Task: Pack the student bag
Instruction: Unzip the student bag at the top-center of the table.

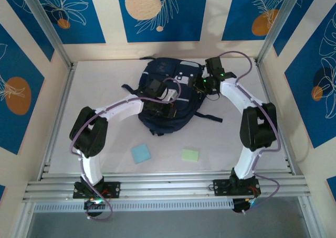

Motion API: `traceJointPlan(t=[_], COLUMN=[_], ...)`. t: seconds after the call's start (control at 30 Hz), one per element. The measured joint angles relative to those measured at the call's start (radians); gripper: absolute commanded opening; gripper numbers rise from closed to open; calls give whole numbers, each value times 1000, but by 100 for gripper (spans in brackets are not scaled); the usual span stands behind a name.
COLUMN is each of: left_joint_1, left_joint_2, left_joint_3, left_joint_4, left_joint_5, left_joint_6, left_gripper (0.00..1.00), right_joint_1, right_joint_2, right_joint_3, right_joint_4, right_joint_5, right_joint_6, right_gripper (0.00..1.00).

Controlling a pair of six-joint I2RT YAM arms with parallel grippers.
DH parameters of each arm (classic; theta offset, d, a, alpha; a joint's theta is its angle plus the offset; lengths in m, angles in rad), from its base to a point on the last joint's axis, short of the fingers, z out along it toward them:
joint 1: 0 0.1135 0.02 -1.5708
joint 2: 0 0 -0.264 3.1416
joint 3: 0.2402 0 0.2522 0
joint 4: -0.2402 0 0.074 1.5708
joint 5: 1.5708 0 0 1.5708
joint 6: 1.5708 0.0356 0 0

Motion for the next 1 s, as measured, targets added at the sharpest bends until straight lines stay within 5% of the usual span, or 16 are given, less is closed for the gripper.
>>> traceJointPlan(t=[0.3,0.63,0.87,1.0], left_joint_1=[0,0,0,6], left_joint_2=[18,5,-28,-38], left_joint_3=[33,-9,-50,-70], left_joint_4=[-8,43,68,69], left_joint_5=[1,8,-4,-18], left_joint_6=[-40,-82,-97,-90], left_gripper=[0,0,0,0], right_joint_1=[14,92,116,114], right_joint_2=[-312,-270,-135,-137], right_joint_3=[-340,-465,-452,-452], right_joint_4=[108,296,377,381], right_joint_5=[-23,-53,-85,-95], right_joint_6=[137,270,324,319], right_gripper=[49,39,0,0])
